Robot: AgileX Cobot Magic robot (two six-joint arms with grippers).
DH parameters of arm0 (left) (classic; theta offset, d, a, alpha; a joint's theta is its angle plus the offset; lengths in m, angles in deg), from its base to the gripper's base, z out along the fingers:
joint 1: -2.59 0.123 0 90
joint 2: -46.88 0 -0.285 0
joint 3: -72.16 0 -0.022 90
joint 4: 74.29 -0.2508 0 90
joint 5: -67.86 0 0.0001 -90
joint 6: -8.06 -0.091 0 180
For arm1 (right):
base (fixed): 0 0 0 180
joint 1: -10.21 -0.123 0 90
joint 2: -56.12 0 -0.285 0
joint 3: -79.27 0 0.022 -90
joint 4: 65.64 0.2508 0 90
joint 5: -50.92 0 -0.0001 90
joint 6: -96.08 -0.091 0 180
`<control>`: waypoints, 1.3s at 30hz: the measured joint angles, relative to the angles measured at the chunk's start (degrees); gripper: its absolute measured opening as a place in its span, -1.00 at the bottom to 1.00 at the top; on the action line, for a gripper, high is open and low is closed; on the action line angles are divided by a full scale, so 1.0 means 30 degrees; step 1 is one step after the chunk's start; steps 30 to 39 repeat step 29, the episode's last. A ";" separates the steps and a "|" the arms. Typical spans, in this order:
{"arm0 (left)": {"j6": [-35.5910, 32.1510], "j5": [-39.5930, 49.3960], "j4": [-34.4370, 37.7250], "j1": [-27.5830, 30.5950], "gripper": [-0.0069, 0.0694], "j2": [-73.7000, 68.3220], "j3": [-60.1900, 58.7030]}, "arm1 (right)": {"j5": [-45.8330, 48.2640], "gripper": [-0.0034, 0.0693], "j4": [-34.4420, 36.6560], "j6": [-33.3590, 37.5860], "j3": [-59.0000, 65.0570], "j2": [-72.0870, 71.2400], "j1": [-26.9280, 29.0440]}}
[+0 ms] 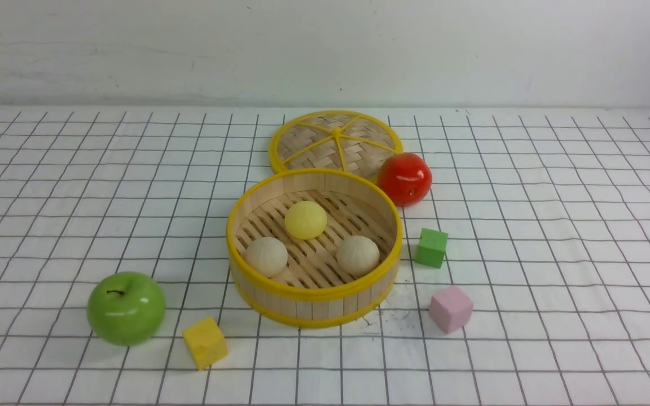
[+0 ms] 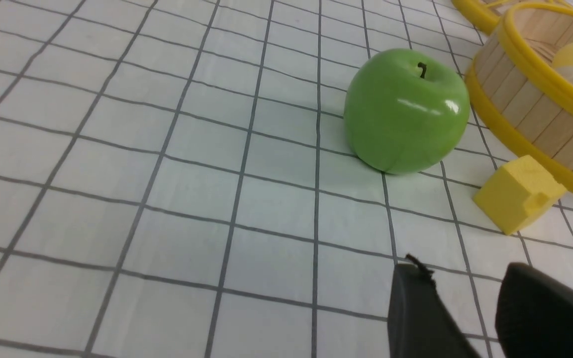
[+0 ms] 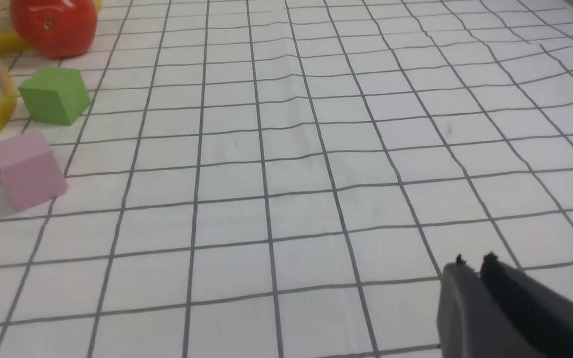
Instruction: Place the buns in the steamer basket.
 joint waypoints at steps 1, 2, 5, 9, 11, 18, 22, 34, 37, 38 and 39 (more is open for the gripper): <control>0.0000 0.0000 0.0000 0.0000 -0.20 0.0000 0.0000 | 0.0000 -0.76 0.0000 0.0000 0.0000 0.0000 0.0000; 0.0000 0.0000 0.0000 0.0000 -0.20 0.0000 0.0000 | 0.0000 -0.76 0.0000 0.0000 0.0000 0.0000 0.0000; 0.0000 0.0000 0.0000 0.0000 -0.20 0.0000 0.0000 | 0.0000 -0.76 -0.0020 0.0000 0.0000 0.0000 0.0000; 0.0000 0.0000 0.0000 0.0000 -0.20 0.0000 0.0000 | 0.0000 -0.74 -0.0021 0.0000 0.0000 0.0000 0.0000; 0.0000 0.0000 0.0000 0.0000 -0.20 0.0000 0.0000 | 0.0000 -0.73 -0.0021 0.0000 0.0000 0.0000 0.0000; 0.0000 0.0000 0.0000 0.0000 -0.20 0.0000 0.0000 | 0.0000 -0.69 -0.0021 0.0000 0.0000 0.0000 0.0000; 0.0000 0.0000 0.0000 0.0000 -0.20 0.0000 0.0000 | 0.0000 -0.67 -0.0021 0.0000 0.0000 0.0000 0.0000; 0.0000 0.0000 0.0000 0.0000 -0.20 0.0000 0.0000 | -0.0018 -0.65 -0.0021 0.0000 0.0000 0.0000 0.0000; 0.0000 0.0000 0.0000 0.0000 -0.20 0.0000 0.0000 | -0.0018 -0.65 -0.0021 0.0000 0.0000 0.0000 0.0000; 0.0000 0.0000 0.0000 0.0000 -0.20 0.0000 0.0000 | -0.0018 -0.65 -0.0021 0.0000 0.0000 0.0000 0.0000; 0.0000 0.0000 0.0000 0.0000 -0.20 0.0000 0.0000 | -0.0018 -0.65 -0.0021 0.0000 0.0000 0.0000 0.0000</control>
